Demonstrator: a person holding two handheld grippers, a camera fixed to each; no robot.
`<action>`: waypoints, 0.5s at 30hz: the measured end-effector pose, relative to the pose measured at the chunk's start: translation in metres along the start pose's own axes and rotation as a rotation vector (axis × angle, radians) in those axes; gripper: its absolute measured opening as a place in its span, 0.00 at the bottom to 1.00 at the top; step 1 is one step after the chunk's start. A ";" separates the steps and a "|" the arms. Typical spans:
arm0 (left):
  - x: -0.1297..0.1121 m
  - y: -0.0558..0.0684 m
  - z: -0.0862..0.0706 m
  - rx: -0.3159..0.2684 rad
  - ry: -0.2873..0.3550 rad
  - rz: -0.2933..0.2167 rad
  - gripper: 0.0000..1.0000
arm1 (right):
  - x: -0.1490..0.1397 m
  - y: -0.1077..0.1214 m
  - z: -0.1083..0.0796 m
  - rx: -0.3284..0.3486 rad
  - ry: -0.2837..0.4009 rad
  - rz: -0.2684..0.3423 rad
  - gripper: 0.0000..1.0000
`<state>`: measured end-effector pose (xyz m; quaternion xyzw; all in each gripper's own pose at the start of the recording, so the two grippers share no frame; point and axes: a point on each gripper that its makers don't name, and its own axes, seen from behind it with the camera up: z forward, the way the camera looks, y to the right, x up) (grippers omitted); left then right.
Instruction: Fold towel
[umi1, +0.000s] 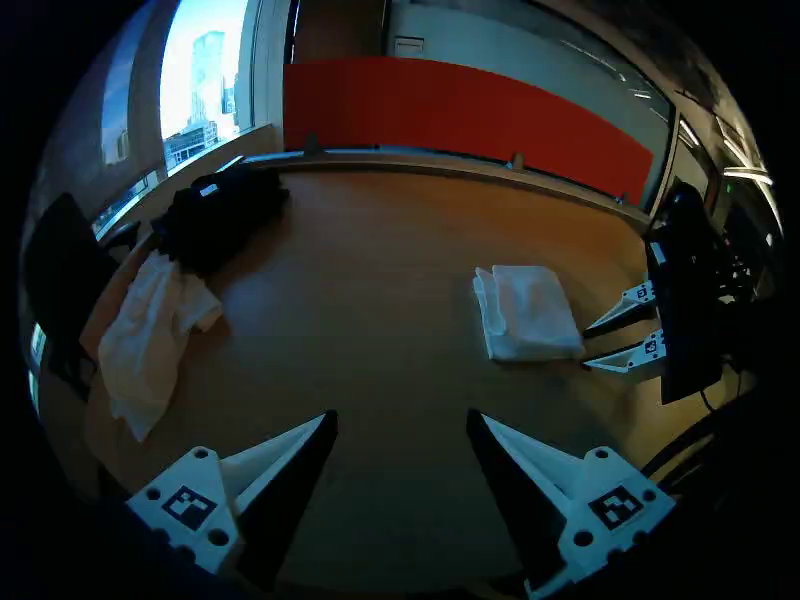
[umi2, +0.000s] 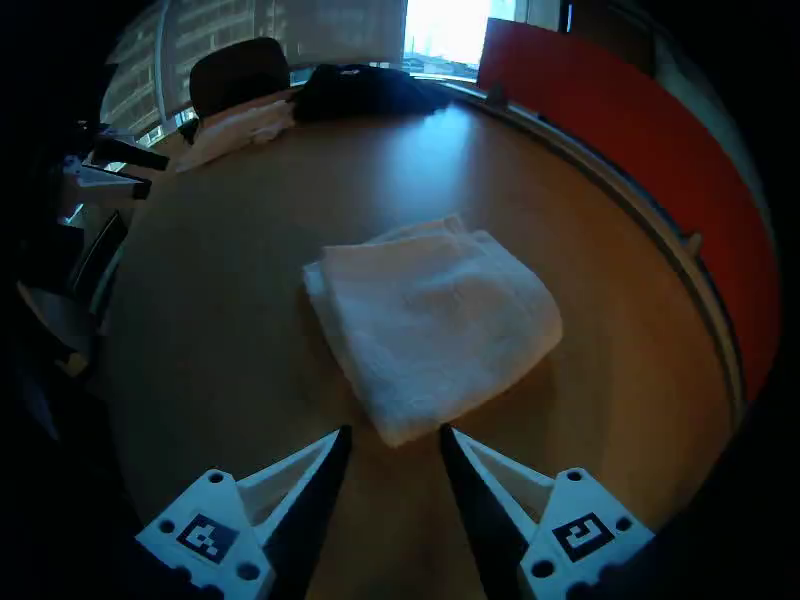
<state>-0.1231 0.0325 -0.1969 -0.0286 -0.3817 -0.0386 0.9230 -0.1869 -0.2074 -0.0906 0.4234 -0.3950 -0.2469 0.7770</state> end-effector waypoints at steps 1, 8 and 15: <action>0.000 0.000 0.000 0.000 -0.001 0.000 0.96 | -0.001 0.000 0.001 -0.001 -0.002 0.005 0.60; 0.000 0.001 0.000 -0.001 -0.002 0.000 0.96 | -0.002 0.001 0.004 0.001 -0.003 0.038 0.38; 0.000 0.001 0.001 0.000 -0.002 -0.001 0.95 | -0.004 0.000 0.006 0.001 -0.010 0.037 0.32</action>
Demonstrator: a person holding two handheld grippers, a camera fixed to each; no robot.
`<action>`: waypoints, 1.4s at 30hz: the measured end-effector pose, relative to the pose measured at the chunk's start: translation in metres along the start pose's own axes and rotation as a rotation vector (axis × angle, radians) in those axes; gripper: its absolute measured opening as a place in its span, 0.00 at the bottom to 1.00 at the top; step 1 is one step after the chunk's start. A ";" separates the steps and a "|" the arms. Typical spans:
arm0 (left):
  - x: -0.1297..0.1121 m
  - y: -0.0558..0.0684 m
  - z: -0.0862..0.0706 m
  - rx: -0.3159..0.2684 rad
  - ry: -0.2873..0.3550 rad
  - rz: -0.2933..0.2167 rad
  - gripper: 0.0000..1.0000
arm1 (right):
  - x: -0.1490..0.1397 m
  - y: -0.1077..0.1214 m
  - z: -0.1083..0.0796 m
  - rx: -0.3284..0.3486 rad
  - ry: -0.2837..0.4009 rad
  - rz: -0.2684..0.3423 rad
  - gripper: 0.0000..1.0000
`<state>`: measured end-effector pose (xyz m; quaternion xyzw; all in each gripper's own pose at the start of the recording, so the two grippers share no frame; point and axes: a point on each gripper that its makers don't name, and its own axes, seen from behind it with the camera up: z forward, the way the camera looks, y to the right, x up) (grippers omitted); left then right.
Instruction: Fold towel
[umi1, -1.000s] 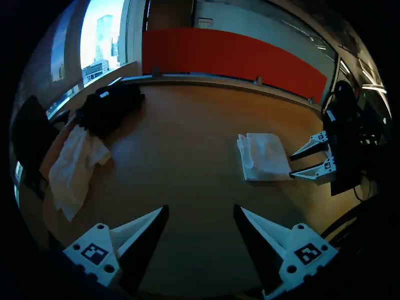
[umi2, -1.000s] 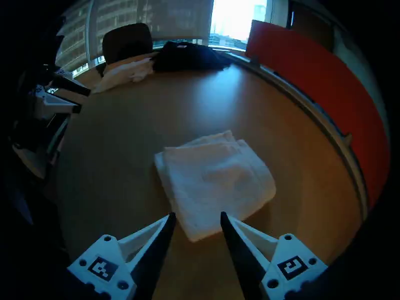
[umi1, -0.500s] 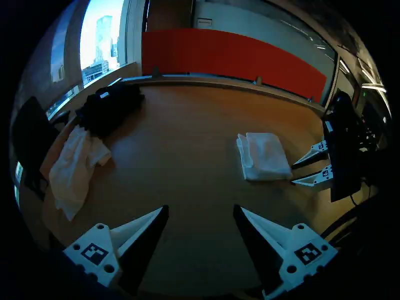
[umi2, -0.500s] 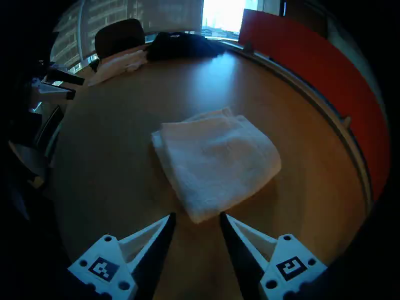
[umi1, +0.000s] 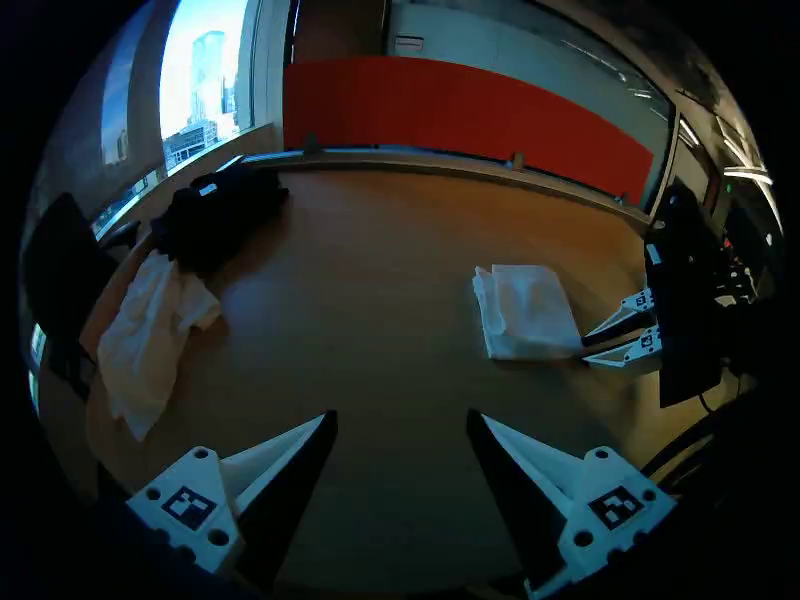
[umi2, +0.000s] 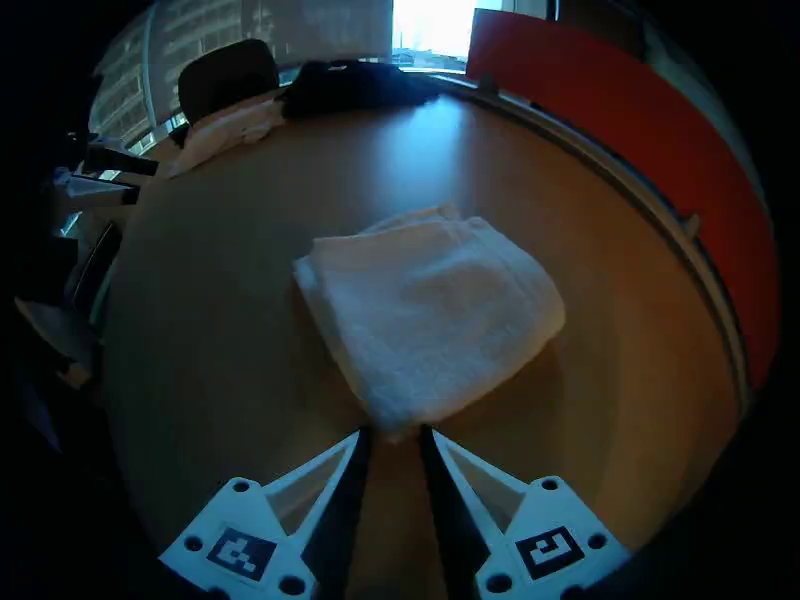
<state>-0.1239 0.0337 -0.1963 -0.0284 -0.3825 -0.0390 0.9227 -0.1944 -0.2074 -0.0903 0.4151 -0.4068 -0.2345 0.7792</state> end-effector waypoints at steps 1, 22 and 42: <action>0.000 0.000 0.000 0.000 0.000 -0.001 0.96 | 0.000 0.000 0.000 0.000 0.001 0.002 0.29; 0.001 0.000 0.003 -0.013 -0.001 0.003 0.96 | 0.019 0.005 -0.014 -0.003 0.049 0.009 0.03; 0.023 0.007 0.003 -0.045 0.051 0.020 0.95 | 0.151 0.052 -0.088 -0.097 0.259 -0.101 0.03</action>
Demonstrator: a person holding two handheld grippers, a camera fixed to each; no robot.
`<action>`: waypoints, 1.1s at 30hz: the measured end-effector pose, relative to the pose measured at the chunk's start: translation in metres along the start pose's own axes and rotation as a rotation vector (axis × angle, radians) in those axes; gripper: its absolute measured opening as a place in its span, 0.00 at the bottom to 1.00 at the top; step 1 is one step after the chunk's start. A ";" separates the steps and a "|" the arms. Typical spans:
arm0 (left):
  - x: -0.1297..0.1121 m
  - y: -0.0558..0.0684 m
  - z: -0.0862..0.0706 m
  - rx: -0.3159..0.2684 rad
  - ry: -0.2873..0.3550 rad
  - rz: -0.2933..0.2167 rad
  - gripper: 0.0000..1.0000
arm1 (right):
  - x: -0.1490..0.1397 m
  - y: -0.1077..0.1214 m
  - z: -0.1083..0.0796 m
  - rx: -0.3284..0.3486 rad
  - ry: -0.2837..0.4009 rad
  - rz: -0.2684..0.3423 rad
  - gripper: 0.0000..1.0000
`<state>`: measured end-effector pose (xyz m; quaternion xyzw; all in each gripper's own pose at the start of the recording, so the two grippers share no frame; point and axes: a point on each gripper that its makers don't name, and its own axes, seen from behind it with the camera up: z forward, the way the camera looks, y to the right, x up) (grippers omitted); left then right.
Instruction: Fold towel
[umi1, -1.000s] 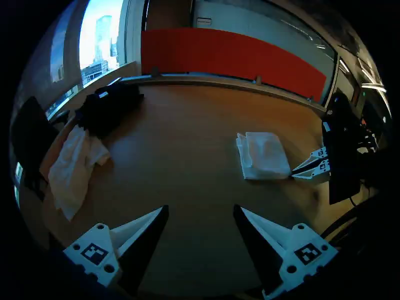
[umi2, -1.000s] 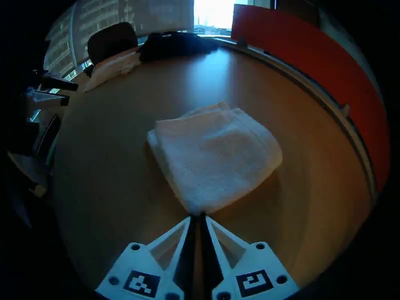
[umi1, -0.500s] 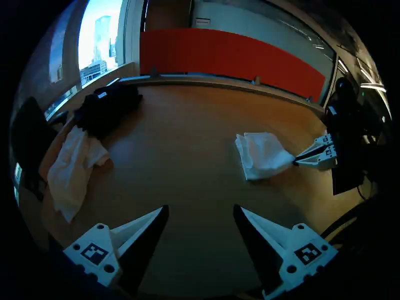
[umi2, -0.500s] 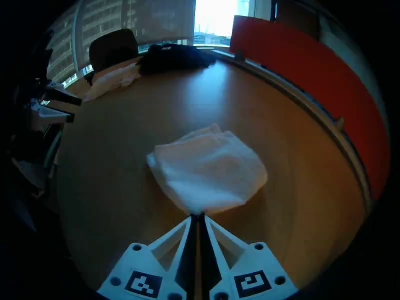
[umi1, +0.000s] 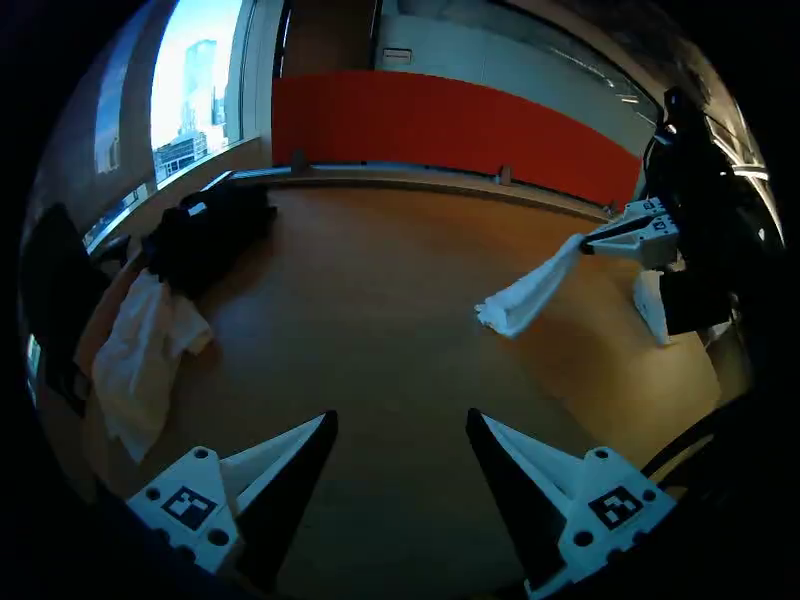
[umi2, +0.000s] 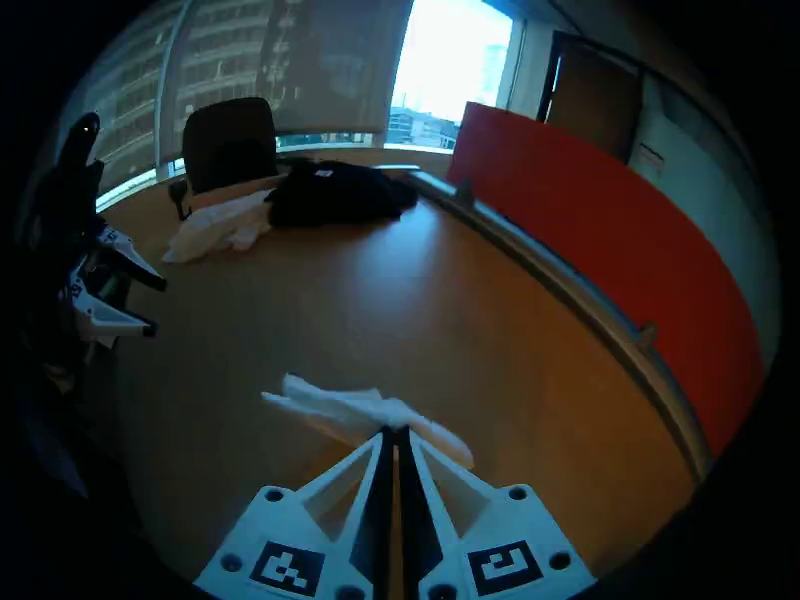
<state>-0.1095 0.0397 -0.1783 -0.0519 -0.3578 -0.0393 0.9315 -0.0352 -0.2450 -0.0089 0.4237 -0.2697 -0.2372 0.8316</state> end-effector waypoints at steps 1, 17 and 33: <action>0.001 0.001 0.000 -0.003 0.003 0.002 0.96 | 0.007 0.003 -0.003 -0.003 0.009 -0.004 0.03; 0.015 0.012 0.005 -0.043 0.022 0.017 0.96 | 0.035 0.052 -0.044 -0.068 0.054 0.018 0.03; 0.021 0.022 0.011 -0.068 0.013 0.045 0.96 | 0.015 0.113 -0.085 -0.159 0.041 0.076 0.03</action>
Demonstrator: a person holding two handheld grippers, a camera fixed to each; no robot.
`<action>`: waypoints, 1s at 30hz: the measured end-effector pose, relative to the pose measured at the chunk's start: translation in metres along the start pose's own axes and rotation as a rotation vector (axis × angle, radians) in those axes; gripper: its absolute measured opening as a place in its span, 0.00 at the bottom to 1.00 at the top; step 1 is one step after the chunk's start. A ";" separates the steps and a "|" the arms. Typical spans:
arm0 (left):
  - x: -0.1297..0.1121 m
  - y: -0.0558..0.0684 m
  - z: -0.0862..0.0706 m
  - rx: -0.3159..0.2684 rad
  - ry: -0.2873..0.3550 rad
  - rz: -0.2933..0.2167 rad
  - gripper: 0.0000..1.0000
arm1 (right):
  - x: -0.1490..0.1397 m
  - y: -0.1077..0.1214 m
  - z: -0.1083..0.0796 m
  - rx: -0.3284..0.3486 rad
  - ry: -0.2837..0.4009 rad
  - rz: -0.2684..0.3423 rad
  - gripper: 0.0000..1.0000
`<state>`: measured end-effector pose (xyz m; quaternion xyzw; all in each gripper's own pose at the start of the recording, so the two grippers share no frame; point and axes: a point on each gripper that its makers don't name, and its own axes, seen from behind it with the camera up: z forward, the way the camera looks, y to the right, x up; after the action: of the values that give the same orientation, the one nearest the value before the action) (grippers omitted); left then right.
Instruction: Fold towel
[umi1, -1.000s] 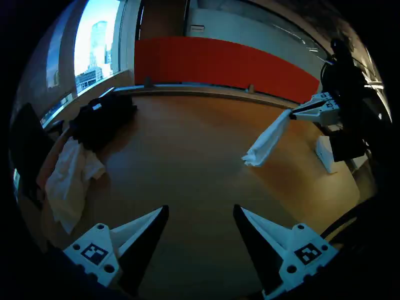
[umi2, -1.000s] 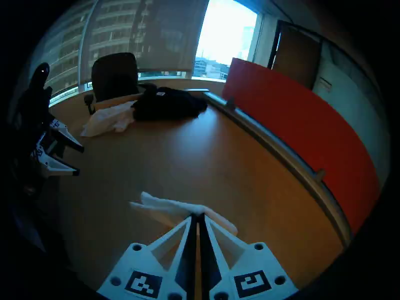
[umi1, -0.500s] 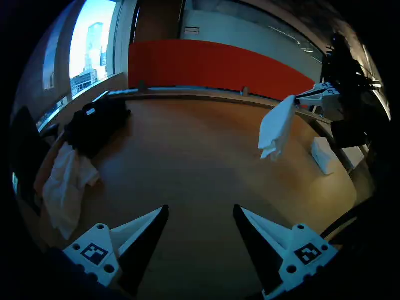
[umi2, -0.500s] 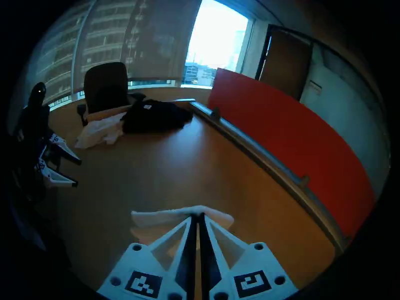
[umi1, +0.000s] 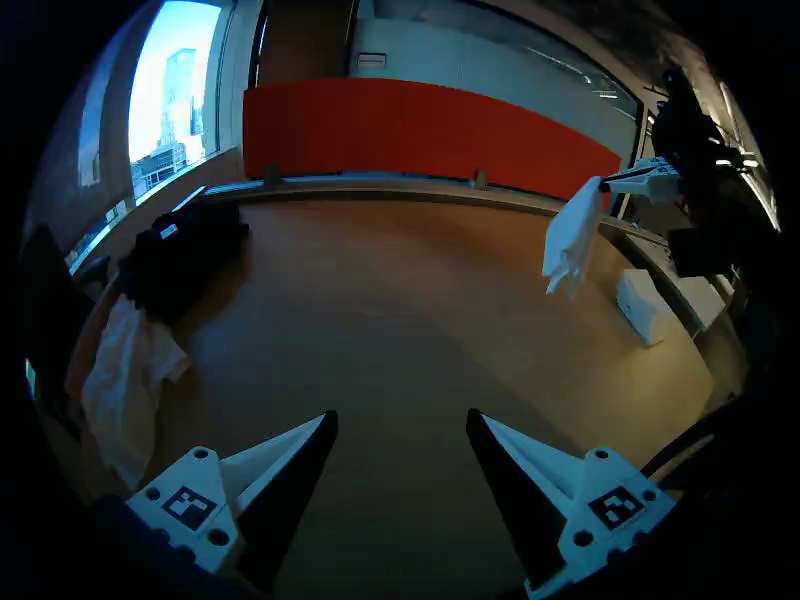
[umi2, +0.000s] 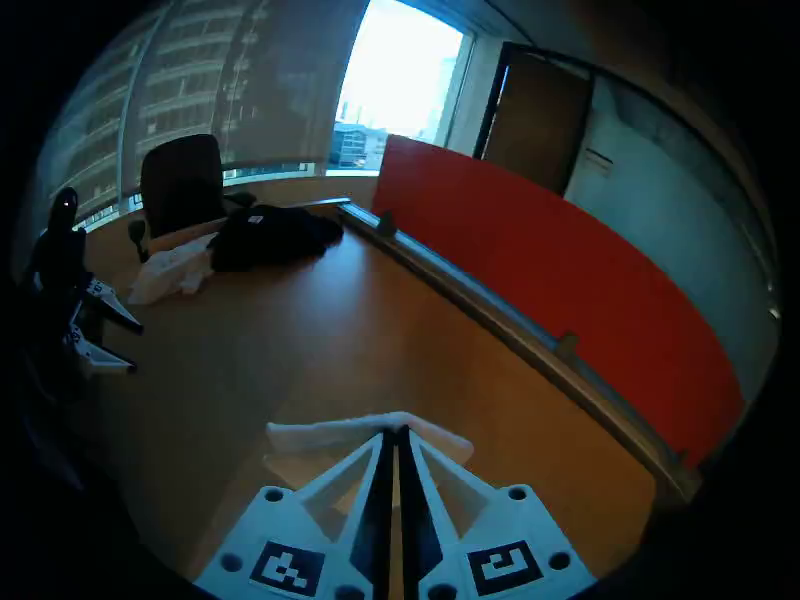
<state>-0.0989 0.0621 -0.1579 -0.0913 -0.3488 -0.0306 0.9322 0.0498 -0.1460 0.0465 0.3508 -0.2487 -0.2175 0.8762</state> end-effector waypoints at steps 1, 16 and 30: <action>0.000 0.000 0.000 0.000 -0.001 0.003 0.95 | -0.002 0.005 -0.002 -0.004 -0.002 0.005 0.03; 0.003 0.006 0.005 -0.003 -0.016 0.033 0.96 | -0.036 0.074 -0.025 -0.076 -0.041 0.091 0.03; 0.009 0.009 0.014 0.000 -0.033 0.048 0.96 | -0.073 0.139 -0.045 -0.156 -0.107 0.118 0.03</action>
<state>-0.0999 0.0741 -0.1430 -0.1003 -0.3619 -0.0069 0.9268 0.0477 0.0085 0.0979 0.2539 -0.2977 -0.2025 0.8977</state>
